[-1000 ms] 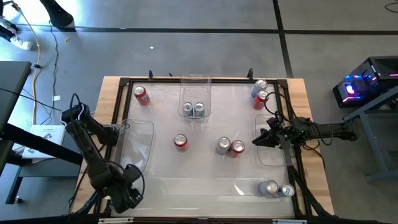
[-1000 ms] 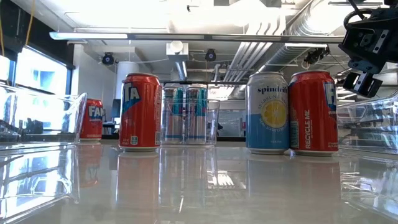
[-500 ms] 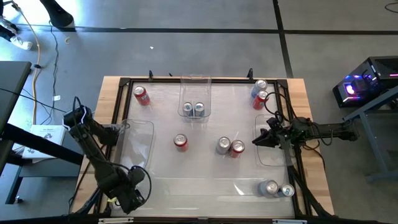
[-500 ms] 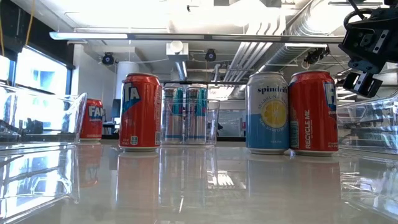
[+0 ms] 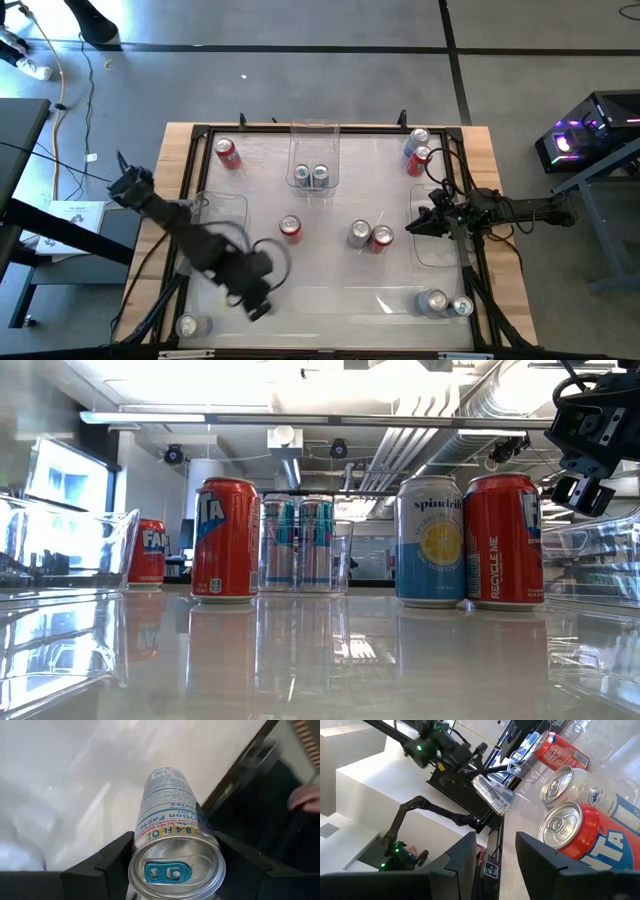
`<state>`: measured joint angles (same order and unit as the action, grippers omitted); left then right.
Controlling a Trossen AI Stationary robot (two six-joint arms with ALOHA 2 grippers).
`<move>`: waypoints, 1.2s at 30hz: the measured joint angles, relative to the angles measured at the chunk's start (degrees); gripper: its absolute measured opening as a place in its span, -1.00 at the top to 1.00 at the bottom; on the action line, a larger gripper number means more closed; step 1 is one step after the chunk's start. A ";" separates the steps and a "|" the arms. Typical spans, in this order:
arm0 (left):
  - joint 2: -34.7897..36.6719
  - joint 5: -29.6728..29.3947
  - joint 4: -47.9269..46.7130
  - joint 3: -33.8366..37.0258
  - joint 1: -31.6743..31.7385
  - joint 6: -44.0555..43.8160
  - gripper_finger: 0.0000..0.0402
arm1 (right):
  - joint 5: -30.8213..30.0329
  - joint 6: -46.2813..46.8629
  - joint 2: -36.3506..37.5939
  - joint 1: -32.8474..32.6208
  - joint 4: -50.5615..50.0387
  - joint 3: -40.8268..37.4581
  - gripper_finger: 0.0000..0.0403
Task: Sort soda cans
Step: Put the left blue soda can into the top center transparent bin
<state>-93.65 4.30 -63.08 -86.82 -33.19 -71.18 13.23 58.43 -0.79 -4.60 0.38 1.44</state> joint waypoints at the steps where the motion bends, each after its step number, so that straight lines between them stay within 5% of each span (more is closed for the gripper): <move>1: -0.85 -0.35 0.29 -1.37 1.72 3.14 -0.13 | 0.02 0.01 0.00 -0.01 0.00 0.00 0.34; 9: -13.13 -0.48 -1.76 -13.72 10.58 27.16 -0.13 | 0.00 0.00 0.01 0.00 0.02 0.01 0.34; 15: -22.85 -2.91 -12.13 -22.90 12.99 38.26 -0.13 | 0.02 0.00 0.01 0.00 0.02 -0.01 0.34; 24: -28.97 -5.74 -16.47 -28.58 13.51 43.55 -0.15 | 0.02 0.01 0.00 -0.02 0.01 0.00 0.34; 30: -28.46 -6.39 -14.44 -28.42 13.57 44.89 -0.48 | 0.01 0.00 0.01 0.00 0.01 0.00 0.34; 36: -28.43 -6.56 -13.13 -28.42 13.75 45.95 -0.57 | 0.00 0.02 0.01 0.00 0.00 0.01 0.34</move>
<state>-122.08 -2.26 -76.21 -115.24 -19.44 -25.24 13.24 58.45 -0.78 -4.60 0.38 1.45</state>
